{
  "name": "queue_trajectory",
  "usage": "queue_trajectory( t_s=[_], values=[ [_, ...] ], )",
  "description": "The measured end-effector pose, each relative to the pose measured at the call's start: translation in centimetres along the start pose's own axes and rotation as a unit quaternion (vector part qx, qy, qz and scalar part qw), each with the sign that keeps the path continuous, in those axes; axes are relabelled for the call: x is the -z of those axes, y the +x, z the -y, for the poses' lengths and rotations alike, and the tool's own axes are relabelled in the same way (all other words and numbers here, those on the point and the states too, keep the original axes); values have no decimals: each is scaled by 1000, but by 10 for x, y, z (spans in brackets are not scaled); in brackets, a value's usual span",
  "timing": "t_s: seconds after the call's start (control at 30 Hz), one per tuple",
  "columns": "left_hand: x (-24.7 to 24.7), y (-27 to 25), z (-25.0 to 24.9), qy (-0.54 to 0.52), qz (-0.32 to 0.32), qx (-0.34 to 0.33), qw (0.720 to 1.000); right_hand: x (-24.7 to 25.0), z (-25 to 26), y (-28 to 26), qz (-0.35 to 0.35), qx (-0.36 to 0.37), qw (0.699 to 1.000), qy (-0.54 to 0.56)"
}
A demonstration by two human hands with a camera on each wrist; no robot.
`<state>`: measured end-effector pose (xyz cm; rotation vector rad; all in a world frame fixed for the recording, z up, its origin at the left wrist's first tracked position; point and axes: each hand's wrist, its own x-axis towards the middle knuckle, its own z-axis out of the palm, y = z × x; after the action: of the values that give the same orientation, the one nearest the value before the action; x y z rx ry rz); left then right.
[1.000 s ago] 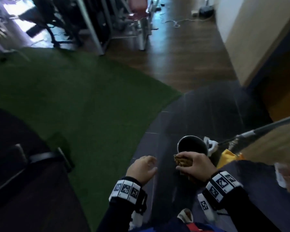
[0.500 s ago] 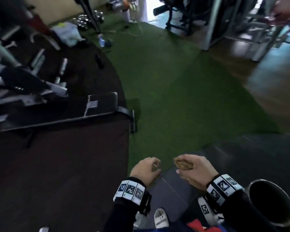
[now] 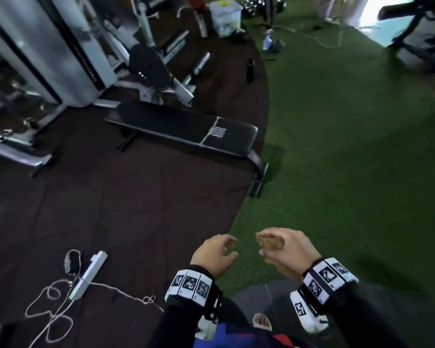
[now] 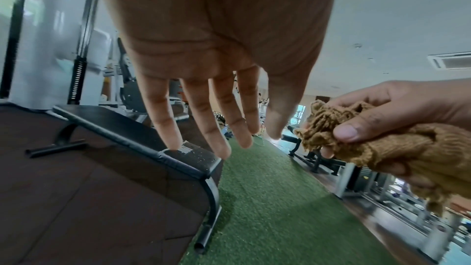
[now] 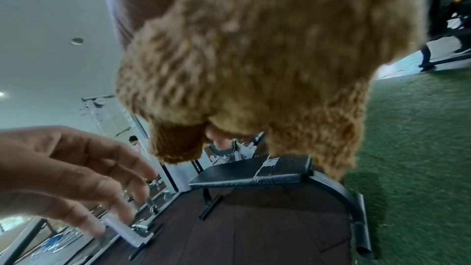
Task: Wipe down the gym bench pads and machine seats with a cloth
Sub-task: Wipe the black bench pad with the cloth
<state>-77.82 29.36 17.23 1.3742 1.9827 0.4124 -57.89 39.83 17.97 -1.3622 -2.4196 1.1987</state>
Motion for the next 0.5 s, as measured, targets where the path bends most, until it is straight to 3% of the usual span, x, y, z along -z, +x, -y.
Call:
queue_trajectory(
  t_s=[0.27, 0.5],
  values=[
    [36, 27, 28, -36, -43, 61, 997, -3, 26, 75, 45, 36, 998, -16],
    [109, 96, 74, -42, -39, 63, 996, -24, 70, 174, 44, 32, 998, -13]
  ],
)
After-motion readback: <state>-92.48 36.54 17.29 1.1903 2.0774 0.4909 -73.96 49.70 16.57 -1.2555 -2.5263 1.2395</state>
